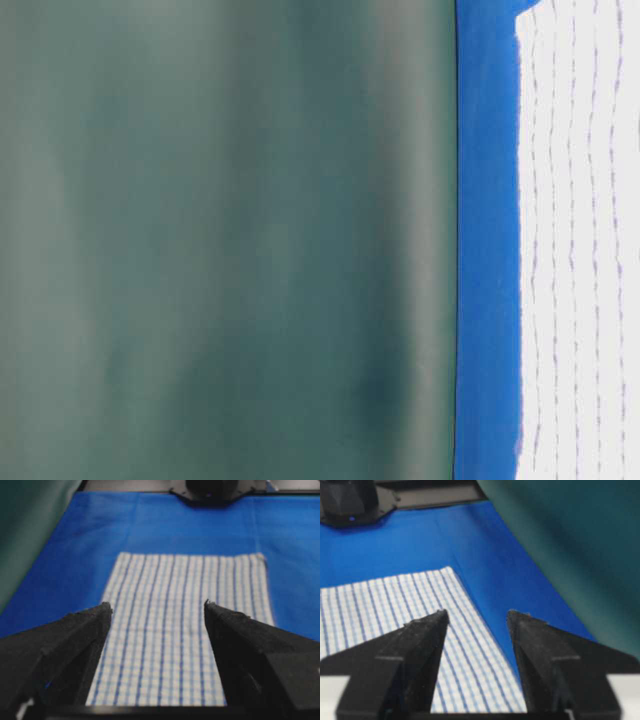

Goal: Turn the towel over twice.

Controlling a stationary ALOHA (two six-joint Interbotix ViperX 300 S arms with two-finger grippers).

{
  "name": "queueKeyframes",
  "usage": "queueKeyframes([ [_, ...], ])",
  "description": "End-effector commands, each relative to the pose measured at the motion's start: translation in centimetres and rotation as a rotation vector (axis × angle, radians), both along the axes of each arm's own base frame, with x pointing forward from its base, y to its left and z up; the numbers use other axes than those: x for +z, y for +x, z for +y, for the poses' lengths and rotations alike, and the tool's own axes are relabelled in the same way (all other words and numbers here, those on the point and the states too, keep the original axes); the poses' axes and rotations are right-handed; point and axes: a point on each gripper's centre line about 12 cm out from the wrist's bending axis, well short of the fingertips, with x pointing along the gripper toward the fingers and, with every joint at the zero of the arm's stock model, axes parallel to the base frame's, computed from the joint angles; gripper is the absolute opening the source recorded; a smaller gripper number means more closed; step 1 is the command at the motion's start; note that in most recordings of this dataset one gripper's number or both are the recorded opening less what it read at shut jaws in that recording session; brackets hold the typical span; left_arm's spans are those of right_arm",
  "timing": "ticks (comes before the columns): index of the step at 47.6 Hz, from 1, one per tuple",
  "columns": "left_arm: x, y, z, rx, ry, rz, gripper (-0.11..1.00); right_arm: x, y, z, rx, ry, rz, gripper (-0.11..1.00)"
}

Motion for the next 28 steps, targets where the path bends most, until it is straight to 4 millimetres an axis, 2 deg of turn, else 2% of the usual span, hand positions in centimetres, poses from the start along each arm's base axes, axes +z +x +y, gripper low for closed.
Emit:
queueKeyframes([
  [1, -0.2, -0.7, -0.1, 0.001, 0.003, -0.02, 0.7, 0.0, -0.6, -0.2, -0.002, 0.009, -0.021, 0.55],
  [10, -2.1, -2.1, -0.3, 0.001, 0.0, -0.014, 0.69, -2.6, -1.7, -0.5, -0.004, 0.014, -0.003, 0.53],
  [19, -3.8, -2.4, -0.3, 0.001, -0.01, 0.005, 0.69, -5.0, -2.7, -0.8, -0.012, 0.058, -0.009, 0.53],
  [28, -3.8, -2.4, -0.3, 0.004, -0.032, -0.004, 0.69, -6.0, -2.8, -0.8, -0.017, 0.076, -0.001, 0.53],
])
